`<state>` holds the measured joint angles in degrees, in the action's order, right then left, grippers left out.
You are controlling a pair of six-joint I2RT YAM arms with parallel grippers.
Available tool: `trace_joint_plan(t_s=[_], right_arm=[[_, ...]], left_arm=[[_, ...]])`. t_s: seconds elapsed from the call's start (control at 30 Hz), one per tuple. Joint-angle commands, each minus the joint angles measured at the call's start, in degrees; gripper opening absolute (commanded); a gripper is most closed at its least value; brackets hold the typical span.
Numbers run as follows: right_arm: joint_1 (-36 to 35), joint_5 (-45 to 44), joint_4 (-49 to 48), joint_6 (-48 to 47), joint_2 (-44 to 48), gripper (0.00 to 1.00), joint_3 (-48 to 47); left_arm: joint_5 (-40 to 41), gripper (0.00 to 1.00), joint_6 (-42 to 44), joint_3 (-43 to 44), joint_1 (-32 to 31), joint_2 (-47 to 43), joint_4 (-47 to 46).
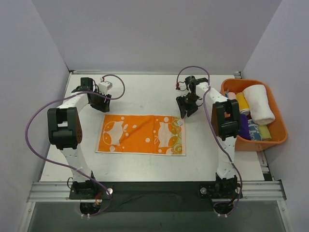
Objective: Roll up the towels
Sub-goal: Fold the towel
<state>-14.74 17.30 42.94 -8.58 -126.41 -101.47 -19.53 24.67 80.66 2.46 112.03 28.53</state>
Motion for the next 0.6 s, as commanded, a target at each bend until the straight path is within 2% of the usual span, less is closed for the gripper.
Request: trace_joint_plan(t_s=[0.0, 0.23, 0.57], right_arm=[[-0.6, -1.0, 0.4, 1.5, -0.9, 0.41, -2.3], [-1.1, -0.6, 0.0, 2.2, -3.1, 0.40, -2.9], [-2.0, 0.4, 0.0, 2.4, -4.0, 0.34, -2.3]], left_arm=[[-0.2, 0.63, 0.4, 2.4, 0.4, 1.1, 0.2], [0.8, 0.63, 0.7, 2.9, 0.4, 2.9, 0.6], [3.2, 0.55, 1.8, -2.0, 0.3, 2.1, 0.9]])
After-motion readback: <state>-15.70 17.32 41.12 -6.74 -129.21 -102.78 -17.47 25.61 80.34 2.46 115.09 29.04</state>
